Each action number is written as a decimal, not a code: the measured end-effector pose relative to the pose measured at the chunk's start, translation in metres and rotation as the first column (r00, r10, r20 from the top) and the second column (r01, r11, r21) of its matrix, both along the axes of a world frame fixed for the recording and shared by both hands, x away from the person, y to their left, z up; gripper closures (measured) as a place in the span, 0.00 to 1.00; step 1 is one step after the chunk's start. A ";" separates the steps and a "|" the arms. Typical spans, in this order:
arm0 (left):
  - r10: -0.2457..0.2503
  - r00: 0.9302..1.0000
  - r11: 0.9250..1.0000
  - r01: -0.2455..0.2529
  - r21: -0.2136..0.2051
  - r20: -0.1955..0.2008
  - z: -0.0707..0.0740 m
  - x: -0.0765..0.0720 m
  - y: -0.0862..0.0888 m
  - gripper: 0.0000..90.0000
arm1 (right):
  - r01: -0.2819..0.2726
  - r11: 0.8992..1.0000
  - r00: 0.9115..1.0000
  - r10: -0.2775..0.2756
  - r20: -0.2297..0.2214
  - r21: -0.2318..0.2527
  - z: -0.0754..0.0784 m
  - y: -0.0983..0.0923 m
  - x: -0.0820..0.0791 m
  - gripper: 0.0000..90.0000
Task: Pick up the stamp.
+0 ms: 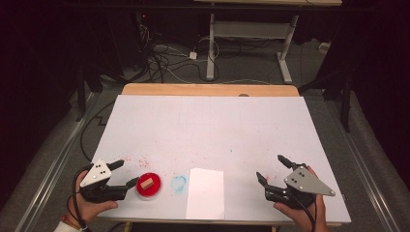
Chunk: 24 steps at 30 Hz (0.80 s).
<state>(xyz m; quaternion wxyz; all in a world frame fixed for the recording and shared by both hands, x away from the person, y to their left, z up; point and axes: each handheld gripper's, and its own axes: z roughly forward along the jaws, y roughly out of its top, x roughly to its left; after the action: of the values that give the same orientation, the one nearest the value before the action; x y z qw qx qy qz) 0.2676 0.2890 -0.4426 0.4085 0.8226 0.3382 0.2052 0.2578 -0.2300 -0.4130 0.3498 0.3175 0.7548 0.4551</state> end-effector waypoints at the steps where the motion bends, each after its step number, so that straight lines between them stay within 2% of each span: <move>1: 0.000 1.000 1.000 0.000 0.001 -0.009 0.002 -0.001 0.001 0.29 | -0.004 1.000 1.000 0.004 -0.012 -0.001 -0.001 0.001 0.003 0.23; 3: 0.003 1.000 1.000 -0.003 0.014 -0.030 0.006 -0.002 0.003 0.30 | -0.008 1.000 1.000 0.008 -0.022 -0.015 -0.002 0.003 0.005 0.23; 6: -0.012 0.997 1.000 0.013 0.004 -0.080 0.015 -0.001 0.004 0.31 | -0.012 0.999 0.999 0.011 -0.046 -0.031 -0.004 0.005 0.008 0.23; 7: -0.024 0.995 1.000 0.025 0.016 -0.095 0.018 -0.001 0.003 0.31 | -0.012 0.999 0.999 0.011 -0.046 -0.031 -0.004 0.005 0.008 0.23; 8: -0.045 0.990 0.997 0.052 0.056 -0.132 0.022 0.000 -0.003 0.31 | -0.013 0.999 0.998 0.011 -0.054 -0.036 -0.006 0.006 0.009 0.24; 9: -0.045 0.990 0.997 0.052 0.056 -0.132 0.022 0.000 -0.003 0.31 | -0.013 0.999 0.998 0.011 -0.054 -0.036 -0.006 0.006 0.009 0.24; 12: -0.054 0.979 0.988 0.081 0.133 -0.195 0.025 0.003 -0.015 0.32 | -0.001 0.999 0.998 -0.002 -0.068 -0.048 -0.008 0.006 0.010 0.24; 16: -0.069 0.967 0.968 0.124 0.218 -0.247 0.023 0.010 -0.036 0.33 | 0.019 0.998 0.995 -0.025 -0.093 -0.065 -0.010 0.004 0.012 0.24; 19: -0.072 0.955 0.957 0.147 0.250 -0.287 0.020 0.017 -0.048 0.40 | 0.029 0.997 0.995 -0.036 -0.097 -0.077 -0.012 0.002 0.013 0.24; 20: -0.069 0.951 0.952 0.154 0.265 -0.301 0.018 0.020 -0.051 0.49 | 0.032 0.996 0.994 -0.040 -0.099 -0.084 -0.012 0.002 0.013 0.25; 21: -0.071 0.947 0.946 0.163 0.281 -0.312 0.016 0.023 -0.054 0.51 | 0.034 0.996 0.994 -0.042 -0.099 -0.086 -0.013 0.001 0.012 0.25; 24: -0.060 0.940 0.936 0.170 0.308 -0.335 0.012 0.030 -0.060 0.60 | 0.038 0.995 0.994 -0.047 -0.099 -0.087 -0.013 0.000 0.012 0.25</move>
<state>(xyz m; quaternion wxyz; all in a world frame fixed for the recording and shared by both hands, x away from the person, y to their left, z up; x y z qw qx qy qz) 0.2972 0.2289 -0.4310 0.2151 0.9204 0.3113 0.0983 0.2695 -0.2295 -0.4260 0.3341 0.3409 0.7833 0.3982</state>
